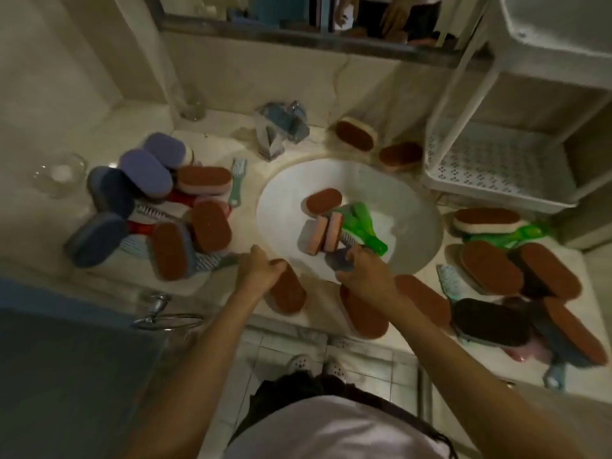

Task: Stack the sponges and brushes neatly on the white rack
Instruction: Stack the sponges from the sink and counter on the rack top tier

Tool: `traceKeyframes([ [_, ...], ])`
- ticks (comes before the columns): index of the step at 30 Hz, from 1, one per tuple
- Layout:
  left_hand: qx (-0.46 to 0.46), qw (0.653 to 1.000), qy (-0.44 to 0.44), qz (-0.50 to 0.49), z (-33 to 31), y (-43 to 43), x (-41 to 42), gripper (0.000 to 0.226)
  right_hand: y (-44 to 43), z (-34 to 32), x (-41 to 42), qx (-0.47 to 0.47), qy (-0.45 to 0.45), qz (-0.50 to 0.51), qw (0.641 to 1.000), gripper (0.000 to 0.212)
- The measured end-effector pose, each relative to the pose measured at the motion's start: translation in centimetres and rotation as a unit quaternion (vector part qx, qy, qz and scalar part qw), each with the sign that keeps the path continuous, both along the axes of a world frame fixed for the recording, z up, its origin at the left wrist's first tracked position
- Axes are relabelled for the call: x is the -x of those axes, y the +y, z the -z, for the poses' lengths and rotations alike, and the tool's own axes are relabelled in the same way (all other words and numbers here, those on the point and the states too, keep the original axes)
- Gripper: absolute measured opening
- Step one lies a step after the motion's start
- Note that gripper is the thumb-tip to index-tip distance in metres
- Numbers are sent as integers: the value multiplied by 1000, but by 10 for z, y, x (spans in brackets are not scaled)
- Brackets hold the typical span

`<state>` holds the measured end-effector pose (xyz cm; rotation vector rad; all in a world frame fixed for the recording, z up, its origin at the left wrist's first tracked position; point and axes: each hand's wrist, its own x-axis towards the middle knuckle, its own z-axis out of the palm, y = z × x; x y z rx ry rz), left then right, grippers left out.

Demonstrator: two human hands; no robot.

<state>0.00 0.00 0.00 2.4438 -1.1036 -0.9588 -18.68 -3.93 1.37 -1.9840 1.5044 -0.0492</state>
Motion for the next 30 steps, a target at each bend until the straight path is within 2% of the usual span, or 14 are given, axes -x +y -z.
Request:
traceKeyframes([
  [2,-50,998,-12,-21,7,5,9,71,5,1,8,-10,74,-28,997,47],
  [4,-74,997,2,-29,12,13,21,94,13,4,17,-22,107,-39,993,54],
  [8,-69,997,-14,-17,16,8,38,106,26,14,22,-41,148,-45,987,71],
  [13,-38,999,-18,-19,21,0,42,91,37,24,23,-60,147,-28,987,80],
  [16,7,1000,-7,-10,21,-6,39,65,38,29,23,-70,122,-7,990,83],
  [19,39,999,12,12,14,-14,38,46,34,28,26,-64,97,10,993,76],
  [25,122,988,86,48,-34,-48,43,33,15,-4,27,47,29,69,996,66],
  [30,207,964,130,104,-103,-92,60,39,-13,-67,45,147,-32,140,979,68],
])
